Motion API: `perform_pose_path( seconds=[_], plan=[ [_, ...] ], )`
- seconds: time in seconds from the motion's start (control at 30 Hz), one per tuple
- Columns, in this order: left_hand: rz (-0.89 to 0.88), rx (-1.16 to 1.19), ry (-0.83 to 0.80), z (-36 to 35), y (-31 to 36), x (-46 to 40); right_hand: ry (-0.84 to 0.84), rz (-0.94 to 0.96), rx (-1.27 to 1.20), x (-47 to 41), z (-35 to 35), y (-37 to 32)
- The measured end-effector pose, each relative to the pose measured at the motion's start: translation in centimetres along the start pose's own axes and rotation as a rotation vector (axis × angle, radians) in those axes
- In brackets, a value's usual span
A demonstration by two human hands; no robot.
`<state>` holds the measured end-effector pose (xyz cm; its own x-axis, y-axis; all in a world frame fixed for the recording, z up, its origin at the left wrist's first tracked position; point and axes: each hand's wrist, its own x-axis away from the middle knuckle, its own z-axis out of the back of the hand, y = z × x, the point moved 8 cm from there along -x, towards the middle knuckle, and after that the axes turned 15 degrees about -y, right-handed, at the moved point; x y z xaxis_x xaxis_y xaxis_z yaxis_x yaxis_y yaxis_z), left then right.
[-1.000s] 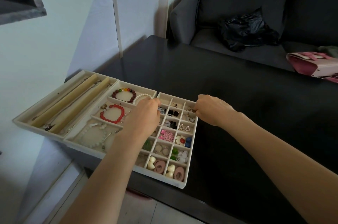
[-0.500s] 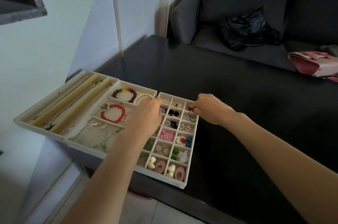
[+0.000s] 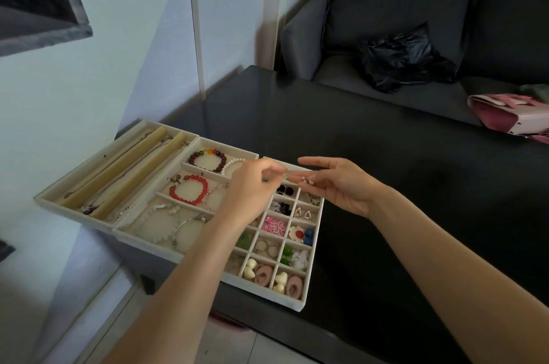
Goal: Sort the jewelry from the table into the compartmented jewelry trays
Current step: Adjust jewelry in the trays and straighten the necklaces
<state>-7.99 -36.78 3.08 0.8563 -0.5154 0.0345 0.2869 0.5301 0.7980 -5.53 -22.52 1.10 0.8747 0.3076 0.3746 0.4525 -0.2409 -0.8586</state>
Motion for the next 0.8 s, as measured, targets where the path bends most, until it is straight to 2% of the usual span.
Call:
perform_pose_path(
  seconds=[0.17, 0.33, 0.57, 0.8],
  plan=[
    [-0.111, -0.042, -0.004, 0.1, 1.6, 0.5, -0.037, 0.014, -0.042, -0.4, -1.5, -0.1],
    [-0.105, 0.013, 0.072, 1.0, 1.5, 0.6, -0.096, 0.011, -0.01, -0.9, -3.1, -0.4],
    [-0.087, -0.011, -0.032, 0.8, 1.1, 0.6, -0.122, 0.009, 0.139, -1.6, -4.3, -0.7],
    [-0.083, -0.006, 0.007, 2.1, 0.8, 0.9, -0.095, 0.063, 0.417, -1.7, -5.4, -1.3]
  ],
)
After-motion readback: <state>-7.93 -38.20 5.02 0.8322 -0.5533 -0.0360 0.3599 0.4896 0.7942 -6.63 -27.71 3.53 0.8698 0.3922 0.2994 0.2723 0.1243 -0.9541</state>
